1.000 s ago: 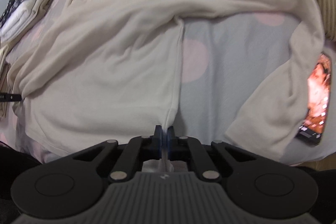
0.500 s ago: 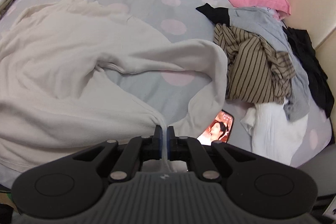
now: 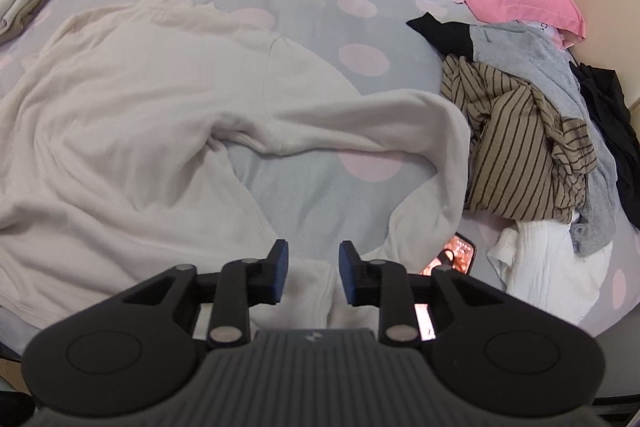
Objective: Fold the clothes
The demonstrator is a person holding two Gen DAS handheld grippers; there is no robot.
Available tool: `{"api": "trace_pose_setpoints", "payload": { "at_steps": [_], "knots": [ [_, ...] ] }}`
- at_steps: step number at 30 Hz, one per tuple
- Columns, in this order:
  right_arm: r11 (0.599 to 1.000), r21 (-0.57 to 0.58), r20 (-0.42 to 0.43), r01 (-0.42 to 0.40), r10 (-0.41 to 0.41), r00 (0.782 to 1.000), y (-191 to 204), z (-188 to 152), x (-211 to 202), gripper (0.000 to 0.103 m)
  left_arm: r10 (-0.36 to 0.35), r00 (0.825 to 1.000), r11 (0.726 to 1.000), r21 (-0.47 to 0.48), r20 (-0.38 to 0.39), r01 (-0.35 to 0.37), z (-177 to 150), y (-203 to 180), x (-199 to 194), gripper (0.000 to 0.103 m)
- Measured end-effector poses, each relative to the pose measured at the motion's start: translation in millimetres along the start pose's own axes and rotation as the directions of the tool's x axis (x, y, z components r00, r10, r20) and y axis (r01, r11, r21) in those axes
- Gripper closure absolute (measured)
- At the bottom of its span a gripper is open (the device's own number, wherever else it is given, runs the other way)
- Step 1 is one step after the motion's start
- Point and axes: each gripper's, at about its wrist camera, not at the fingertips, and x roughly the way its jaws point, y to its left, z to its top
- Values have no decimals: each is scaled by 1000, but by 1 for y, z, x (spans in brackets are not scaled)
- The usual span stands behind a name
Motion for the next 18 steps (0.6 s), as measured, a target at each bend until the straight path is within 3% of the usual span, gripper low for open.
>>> {"api": "trace_pose_setpoints", "payload": {
  "at_steps": [4,7,9,11,12,13,18],
  "knots": [
    [1000,5,14,-18,18,1000,-19,19,-2,67,84,992,996,-28,93,-81,22,17,-5,61],
    [997,69,30,-24,22,999,-47,40,-4,65,134,986,991,-24,98,-133,40,28,8,55],
    [991,132,45,-8,2,999,-67,53,-6,64,150,988,988,-39,31,-148,48,37,29,57],
    [982,188,55,4,-15,998,-86,63,-7,63,146,989,987,-67,-36,-148,52,47,49,68],
    [977,213,57,8,-21,998,-94,67,-7,63,133,989,988,-77,-59,-137,52,51,58,81],
    [972,233,57,11,-25,998,-100,69,-7,62,126,989,988,-85,-71,-132,51,53,64,88],
    [958,286,44,34,-49,998,-119,70,2,58,191,981,973,-125,-30,-193,47,60,67,96]
  ]
}}
